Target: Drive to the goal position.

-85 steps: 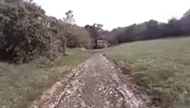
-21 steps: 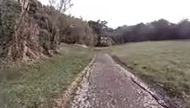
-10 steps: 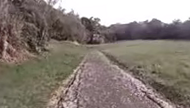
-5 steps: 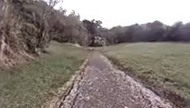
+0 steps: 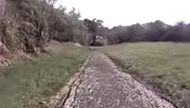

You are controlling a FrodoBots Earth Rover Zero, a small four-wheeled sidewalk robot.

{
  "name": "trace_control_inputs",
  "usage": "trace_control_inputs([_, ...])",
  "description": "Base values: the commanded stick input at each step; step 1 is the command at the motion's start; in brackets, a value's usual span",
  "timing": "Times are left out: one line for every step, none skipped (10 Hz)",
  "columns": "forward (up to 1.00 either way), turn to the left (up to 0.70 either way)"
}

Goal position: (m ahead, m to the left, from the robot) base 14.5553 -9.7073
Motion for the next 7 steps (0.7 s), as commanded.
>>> trace_control_inputs([0.7, 0.0])
trace_control_inputs([0.7, 0.0])
trace_control_inputs([0.7, 0.0])
trace_control_inputs([0.7, 0.0])
trace_control_inputs([0.7, 0.0])
trace_control_inputs([0.7, 0.0])
trace_control_inputs([0.7, 0.0])
